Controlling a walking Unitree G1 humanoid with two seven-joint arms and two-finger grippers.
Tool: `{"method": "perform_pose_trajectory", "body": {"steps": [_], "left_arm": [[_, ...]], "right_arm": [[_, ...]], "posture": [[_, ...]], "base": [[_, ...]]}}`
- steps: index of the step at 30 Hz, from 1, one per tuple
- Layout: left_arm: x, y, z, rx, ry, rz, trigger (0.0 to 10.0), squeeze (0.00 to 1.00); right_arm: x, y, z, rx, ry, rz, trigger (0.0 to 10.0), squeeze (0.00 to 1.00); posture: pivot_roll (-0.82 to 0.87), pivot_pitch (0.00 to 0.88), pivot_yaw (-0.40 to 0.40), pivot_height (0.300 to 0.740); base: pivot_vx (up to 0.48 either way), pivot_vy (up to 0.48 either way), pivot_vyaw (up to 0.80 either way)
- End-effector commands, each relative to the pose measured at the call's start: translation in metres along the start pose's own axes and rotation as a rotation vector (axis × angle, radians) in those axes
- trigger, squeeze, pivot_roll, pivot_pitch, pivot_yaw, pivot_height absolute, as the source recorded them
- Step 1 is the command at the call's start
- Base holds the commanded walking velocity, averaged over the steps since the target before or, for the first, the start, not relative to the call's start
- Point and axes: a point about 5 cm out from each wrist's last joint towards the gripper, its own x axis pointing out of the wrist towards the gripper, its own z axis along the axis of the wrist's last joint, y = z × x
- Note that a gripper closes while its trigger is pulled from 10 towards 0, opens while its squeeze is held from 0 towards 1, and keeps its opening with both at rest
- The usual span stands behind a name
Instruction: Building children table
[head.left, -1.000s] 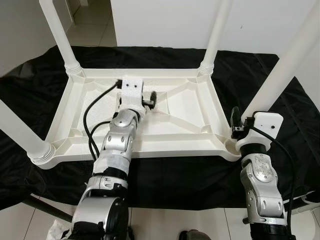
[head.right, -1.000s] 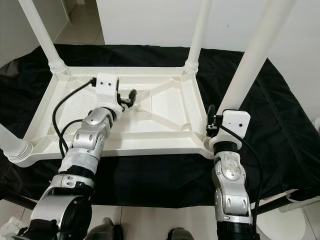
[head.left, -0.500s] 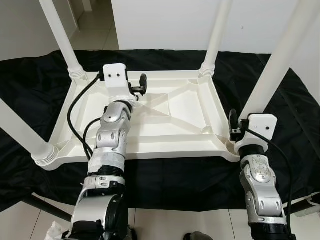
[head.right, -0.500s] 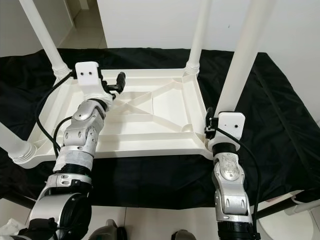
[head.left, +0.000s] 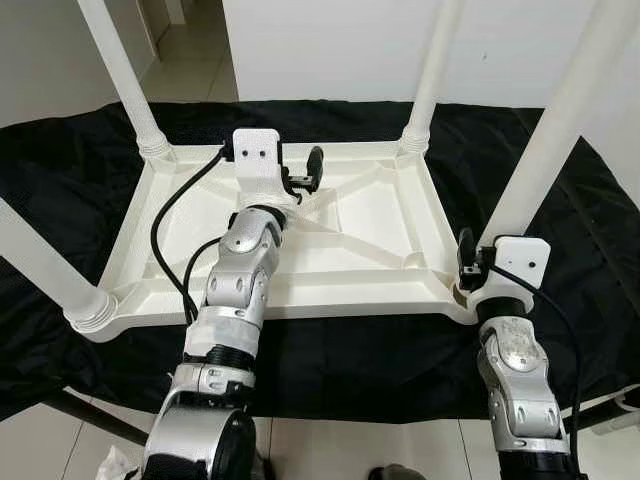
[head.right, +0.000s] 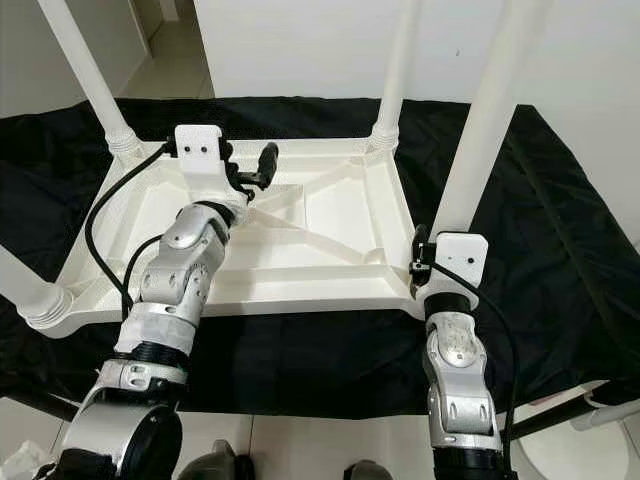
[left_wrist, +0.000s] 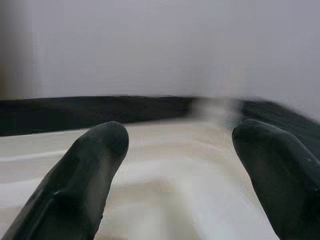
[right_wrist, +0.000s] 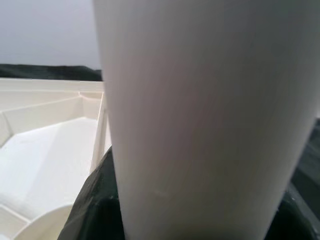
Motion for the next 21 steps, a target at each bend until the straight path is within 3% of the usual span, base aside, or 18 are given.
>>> {"method": "perform_pose_trajectory", "body": {"steps": [1, 7, 8, 12, 16, 21], "left_arm": [[-0.008, -0.033, -0.005, 0.018, 0.007, -0.418, 10.0, 0.0], [-0.015, -0.038, -0.014, 0.048, 0.045, -0.459, 10.0, 0.0], [-0.011, -0.034, -0.017, 0.034, 0.076, -0.397, 10.0, 0.0], [-0.008, -0.031, -0.019, 0.023, 0.097, -0.351, 10.0, 0.0], [0.005, -0.016, -0.024, 0.027, 0.147, -0.135, 10.0, 0.0], [0.008, -0.006, -0.025, 0.01, 0.148, -0.056, 10.0, 0.0]], "right_arm": [[-0.003, 0.004, 0.0, 0.024, -0.008, 0.025, 10.0, 0.0], [-0.006, 0.004, -0.004, 0.023, 0.002, 0.043, 10.0, 0.0], [-0.006, 0.004, -0.003, 0.036, -0.007, 0.041, 10.0, 0.0], [-0.005, 0.003, -0.002, 0.046, -0.013, 0.04, 10.0, 0.0], [-0.003, 0.002, -0.001, 0.065, -0.027, -0.011, 10.0, 0.0], [-0.003, 0.002, -0.002, 0.076, -0.022, -0.042, 10.0, 0.0]], "posture": [[-0.02, 0.0, 0.013, 0.74], [-0.01, 0.0, 0.005, 0.74], [-0.01, 0.0, 0.004, 0.74], [-0.01, 0.0, 0.002, 0.74], [-0.02, 0.0, 0.01, 0.74], [-0.02, 0.0, 0.011, 0.74]], "base": [[0.0, 0.0, 0.0], [0.0, 0.0, 0.0], [0.0, 0.0, 0.0], [0.0, 0.0, 0.0], [0.0, 0.0, 0.0], [0.0, 0.0, 0.0]]}}
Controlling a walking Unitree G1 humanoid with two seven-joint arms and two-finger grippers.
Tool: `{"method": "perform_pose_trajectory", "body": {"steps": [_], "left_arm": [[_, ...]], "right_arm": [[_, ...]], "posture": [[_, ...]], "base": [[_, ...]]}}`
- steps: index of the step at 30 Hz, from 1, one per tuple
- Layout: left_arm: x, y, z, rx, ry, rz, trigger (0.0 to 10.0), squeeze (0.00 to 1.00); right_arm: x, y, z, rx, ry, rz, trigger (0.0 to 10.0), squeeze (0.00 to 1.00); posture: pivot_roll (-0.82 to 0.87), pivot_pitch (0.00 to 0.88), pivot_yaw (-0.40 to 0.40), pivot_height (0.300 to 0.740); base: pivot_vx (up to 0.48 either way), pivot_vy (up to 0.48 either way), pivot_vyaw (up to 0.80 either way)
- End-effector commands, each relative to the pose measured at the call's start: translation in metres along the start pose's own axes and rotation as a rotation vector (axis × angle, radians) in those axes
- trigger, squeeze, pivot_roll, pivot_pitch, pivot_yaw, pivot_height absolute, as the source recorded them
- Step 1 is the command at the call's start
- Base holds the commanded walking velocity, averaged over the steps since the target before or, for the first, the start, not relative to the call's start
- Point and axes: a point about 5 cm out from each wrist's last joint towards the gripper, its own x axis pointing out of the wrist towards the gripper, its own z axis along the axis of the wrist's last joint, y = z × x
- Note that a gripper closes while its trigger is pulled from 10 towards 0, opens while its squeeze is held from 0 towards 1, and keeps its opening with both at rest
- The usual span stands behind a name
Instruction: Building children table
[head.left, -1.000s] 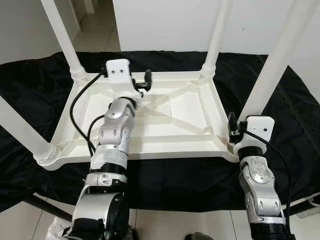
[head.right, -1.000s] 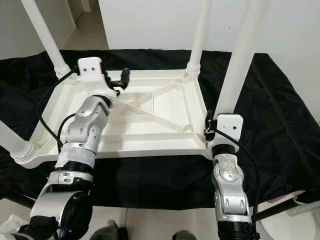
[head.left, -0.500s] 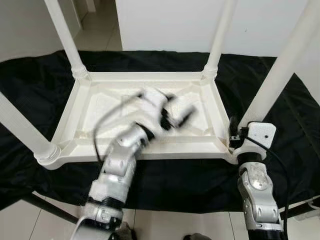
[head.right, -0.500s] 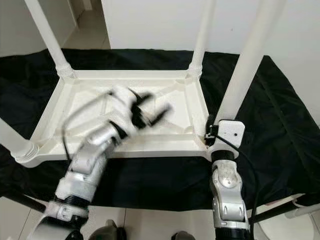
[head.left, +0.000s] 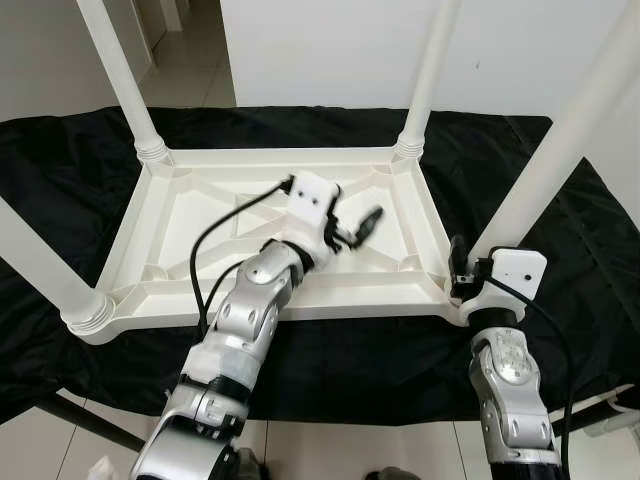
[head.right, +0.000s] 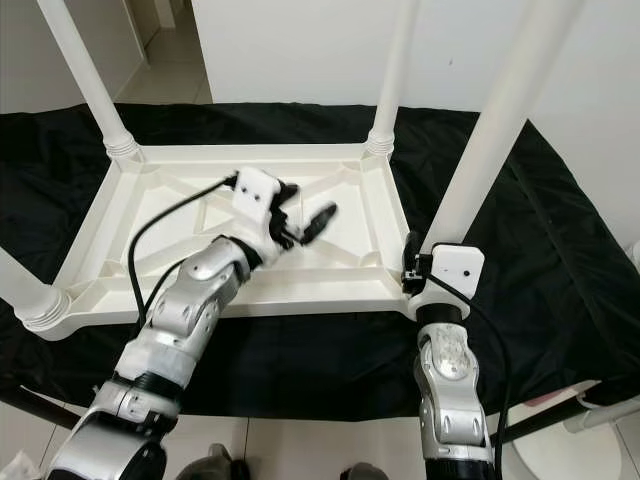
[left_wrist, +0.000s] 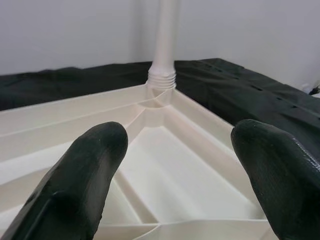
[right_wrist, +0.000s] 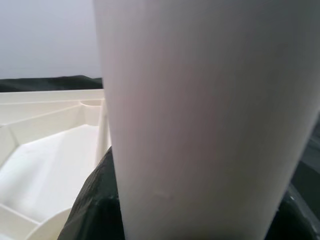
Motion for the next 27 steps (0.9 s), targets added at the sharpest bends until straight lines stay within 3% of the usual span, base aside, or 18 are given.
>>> {"method": "perform_pose_trajectory", "body": {"steps": [1, 9, 19, 27], "left_arm": [[0.0, 0.002, -0.004, 0.002, 0.019, 0.014, 10.0, 0.0], [0.0, 0.025, -0.008, -0.005, 0.012, 0.139, 10.0, 0.0], [0.001, 0.034, -0.011, 0.0, 0.022, 0.2, 10.0, 0.0], [-0.005, 0.036, -0.01, -0.009, -0.043, 0.209, 10.0, 0.0]], "right_arm": [[0.001, 0.0, 0.001, 0.006, -0.013, -0.012, 10.0, 0.0], [0.004, 0.005, -0.004, 0.017, -0.003, -0.042, 10.0, 0.0], [0.002, 0.01, -0.007, 0.015, 0.007, -0.03, 10.0, 0.0], [-0.009, 0.012, -0.009, 0.009, 0.001, -0.026, 10.0, 0.0]], "posture": [[-0.02, 0.0, 0.011, 0.74], [-0.03, 0.0, 0.029, 0.74], [-0.04, 0.0, 0.036, 0.74], [-0.03, 0.0, 0.035, 0.74]], "base": [[0.0, 0.0, 0.0], [0.0, 0.0, 0.0], [0.0, 0.0, 0.0], [0.0, 0.0, 0.0]]}}
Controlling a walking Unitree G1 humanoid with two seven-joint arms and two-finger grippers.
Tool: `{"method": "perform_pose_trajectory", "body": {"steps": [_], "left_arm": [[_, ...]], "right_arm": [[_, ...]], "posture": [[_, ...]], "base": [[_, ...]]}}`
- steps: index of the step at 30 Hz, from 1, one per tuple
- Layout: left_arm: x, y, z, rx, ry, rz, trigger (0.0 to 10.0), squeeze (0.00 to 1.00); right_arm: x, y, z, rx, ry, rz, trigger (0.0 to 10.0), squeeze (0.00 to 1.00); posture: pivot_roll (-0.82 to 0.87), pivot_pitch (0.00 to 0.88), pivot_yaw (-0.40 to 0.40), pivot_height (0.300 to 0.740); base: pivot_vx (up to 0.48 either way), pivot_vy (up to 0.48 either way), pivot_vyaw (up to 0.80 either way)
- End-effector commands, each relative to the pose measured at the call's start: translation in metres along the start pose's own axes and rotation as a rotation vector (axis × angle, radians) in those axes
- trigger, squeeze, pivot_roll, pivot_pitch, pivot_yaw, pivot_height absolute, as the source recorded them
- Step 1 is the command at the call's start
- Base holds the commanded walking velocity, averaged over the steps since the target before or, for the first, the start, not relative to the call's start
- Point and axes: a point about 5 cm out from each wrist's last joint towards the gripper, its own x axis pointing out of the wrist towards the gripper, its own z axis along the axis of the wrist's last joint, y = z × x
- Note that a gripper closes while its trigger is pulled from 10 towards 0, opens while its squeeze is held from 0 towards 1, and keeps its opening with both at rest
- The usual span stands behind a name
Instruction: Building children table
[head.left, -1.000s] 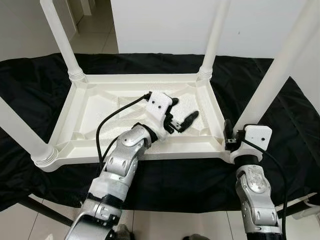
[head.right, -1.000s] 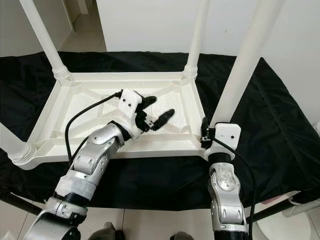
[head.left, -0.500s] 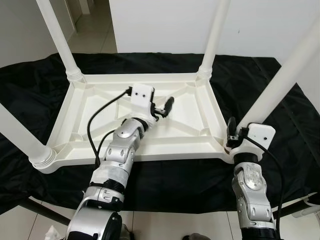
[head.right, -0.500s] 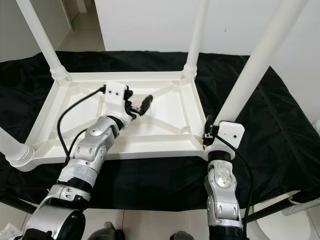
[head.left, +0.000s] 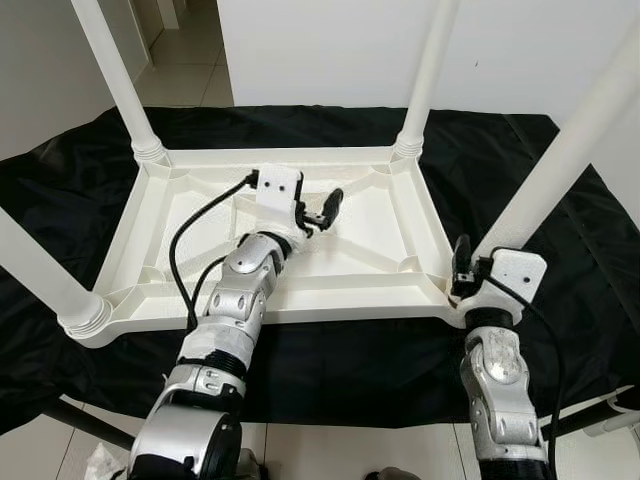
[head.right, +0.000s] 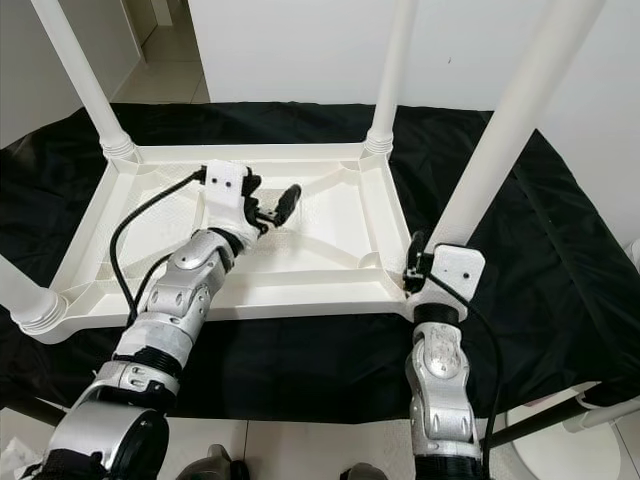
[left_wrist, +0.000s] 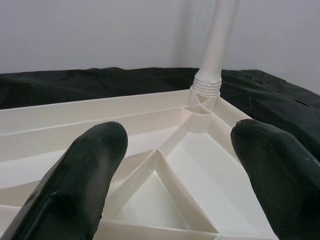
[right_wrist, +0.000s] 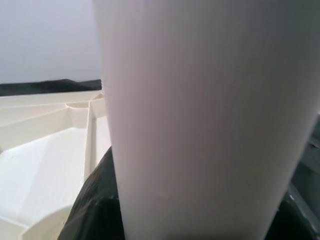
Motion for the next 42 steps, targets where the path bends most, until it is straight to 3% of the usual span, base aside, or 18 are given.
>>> {"method": "perform_pose_trajectory", "body": {"steps": [1, 10, 16, 20, 30, 33, 36, 42], "left_arm": [[-0.002, 0.004, -0.001, -0.004, -0.006, 0.068, 10.0, 0.0], [-0.015, 0.005, -0.007, 0.025, -0.047, 0.081, 10.0, 0.0], [-0.021, 0.01, -0.002, 0.037, -0.061, 0.124, 10.0, 0.0], [-0.032, 0.014, 0.002, 0.067, -0.083, 0.154, 10.0, 0.0], [-0.043, 0.014, -0.006, 0.086, -0.084, 0.142, 10.0, 0.0], [-0.047, 0.015, -0.005, 0.108, -0.095, 0.107, 10.0, 0.0], [-0.053, 0.018, -0.006, 0.127, -0.089, 0.071, 10.0, 0.0], [-0.054, 0.027, -0.007, 0.127, -0.079, 0.077, 10.0, 0.0]], "right_arm": [[-0.003, 0.004, -0.003, 0.001, 0.018, 0.013, 10.0, 0.0], [-0.012, 0.009, -0.001, 0.007, 0.001, 0.039, 10.0, 0.0], [-0.013, 0.01, 0.012, 0.019, -0.04, 0.041, 10.0, 0.0], [-0.019, 0.007, 0.029, 0.02, -0.094, -0.006, 10.0, 0.0], [-0.038, 0.002, 0.033, 0.036, -0.15, -0.021, 10.0, 0.0], [-0.043, -0.005, 0.031, 0.015, -0.137, -0.054, 10.0, 0.0], [-0.051, -0.023, 0.027, -0.045, -0.105, -0.141, 10.0, 0.0], [-0.06, -0.042, 0.015, -0.064, -0.04, -0.213, 10.0, 0.0]], "posture": [[-0.03, 0.0, 0.035, 0.74], [-0.03, 0.0, 0.025, 0.74], [-0.03, 0.0, 0.009, 0.74], [-0.02, 0.0, 0.0, 0.74], [-0.03, 0.0, 0.009, 0.74], [-0.03, 0.0, 0.015, 0.74], [-0.04, 0.0, 0.019, 0.74], [-0.04, 0.0, 0.012, 0.74]], "base": [[0.0, 0.0, 0.0], [0.0, 0.0, 0.0], [0.0, 0.0, 0.0], [0.0, 0.0, 0.0], [0.0, 0.0, 0.0], [0.0, 0.0, 0.0], [0.0, 0.0, 0.0], [0.0, 0.0, 0.0]]}}
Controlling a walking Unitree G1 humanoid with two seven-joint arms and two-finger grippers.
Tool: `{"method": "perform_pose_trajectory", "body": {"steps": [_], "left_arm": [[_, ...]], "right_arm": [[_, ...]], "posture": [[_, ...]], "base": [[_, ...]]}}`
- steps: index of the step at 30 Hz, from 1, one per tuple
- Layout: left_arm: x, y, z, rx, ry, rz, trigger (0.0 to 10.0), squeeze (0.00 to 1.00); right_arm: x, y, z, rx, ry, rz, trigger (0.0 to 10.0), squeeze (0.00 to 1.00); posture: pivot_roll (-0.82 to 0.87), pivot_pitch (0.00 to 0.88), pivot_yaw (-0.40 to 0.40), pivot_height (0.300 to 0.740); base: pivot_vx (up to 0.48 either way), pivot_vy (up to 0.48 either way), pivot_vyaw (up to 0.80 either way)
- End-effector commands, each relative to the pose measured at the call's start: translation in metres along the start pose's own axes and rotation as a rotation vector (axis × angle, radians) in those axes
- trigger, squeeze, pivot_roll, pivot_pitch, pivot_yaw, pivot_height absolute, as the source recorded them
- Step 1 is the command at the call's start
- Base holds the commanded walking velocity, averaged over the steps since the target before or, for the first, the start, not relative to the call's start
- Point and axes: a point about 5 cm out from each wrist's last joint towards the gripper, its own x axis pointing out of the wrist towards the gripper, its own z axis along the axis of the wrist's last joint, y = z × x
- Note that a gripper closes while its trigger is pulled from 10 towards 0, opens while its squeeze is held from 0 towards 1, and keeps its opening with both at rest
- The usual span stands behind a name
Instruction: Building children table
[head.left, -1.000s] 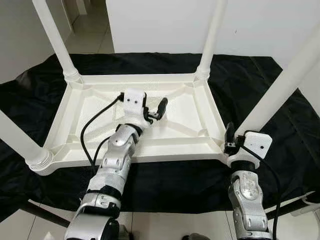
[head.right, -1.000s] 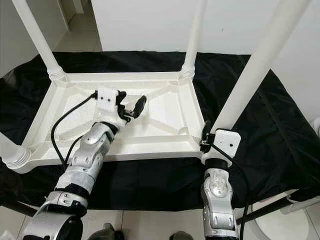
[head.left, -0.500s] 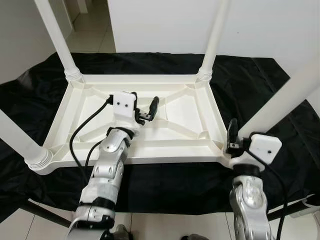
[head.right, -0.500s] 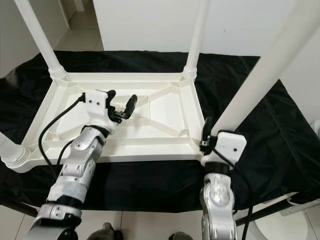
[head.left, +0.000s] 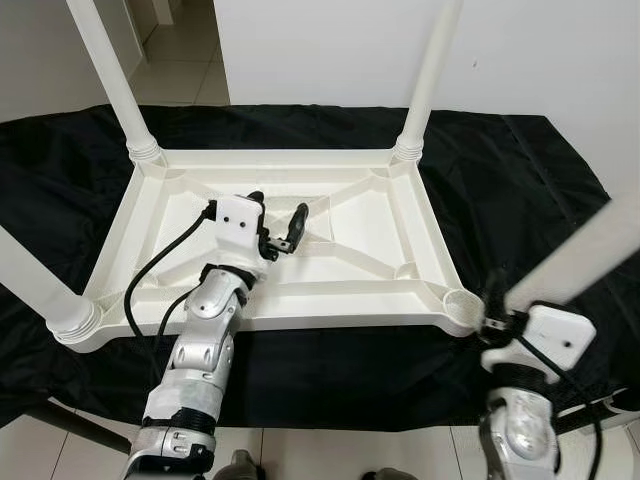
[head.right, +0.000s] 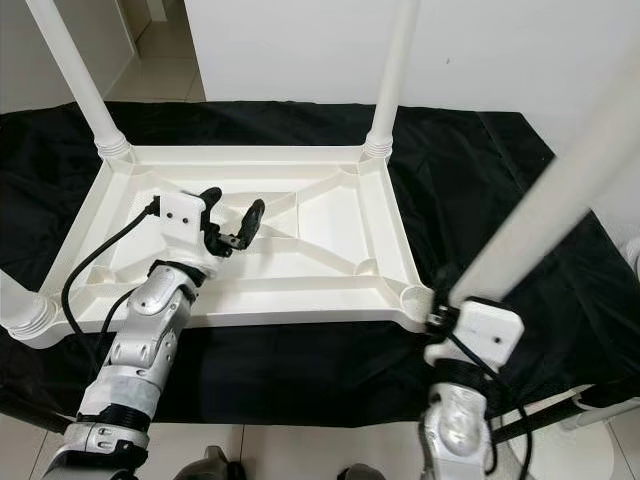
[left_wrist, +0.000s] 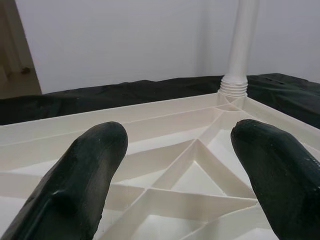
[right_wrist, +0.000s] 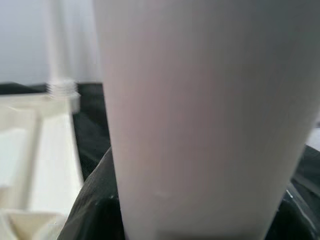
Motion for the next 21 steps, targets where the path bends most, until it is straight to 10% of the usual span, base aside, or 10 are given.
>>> {"method": "perform_pose_trajectory", "body": {"steps": [1, 21], "left_arm": [[0.0, 0.002, -0.003, -0.002, 0.006, -0.013, 10.0, 0.0], [-0.004, -0.011, -0.015, 0.074, 0.055, -0.151, 10.0, 0.0]], "right_arm": [[-0.001, -0.005, -0.003, 0.002, 0.009, -0.011, 10.0, 0.0], [0.0, 0.004, -0.018, -0.017, 0.056, 0.103, 10.0, 0.0]], "posture": [[-0.03, 0.0, 0.011, 0.74], [-0.03, 0.0, 0.011, 0.74]], "base": [[0.0, 0.0, 0.0], [0.0, 0.0, 0.0]]}}
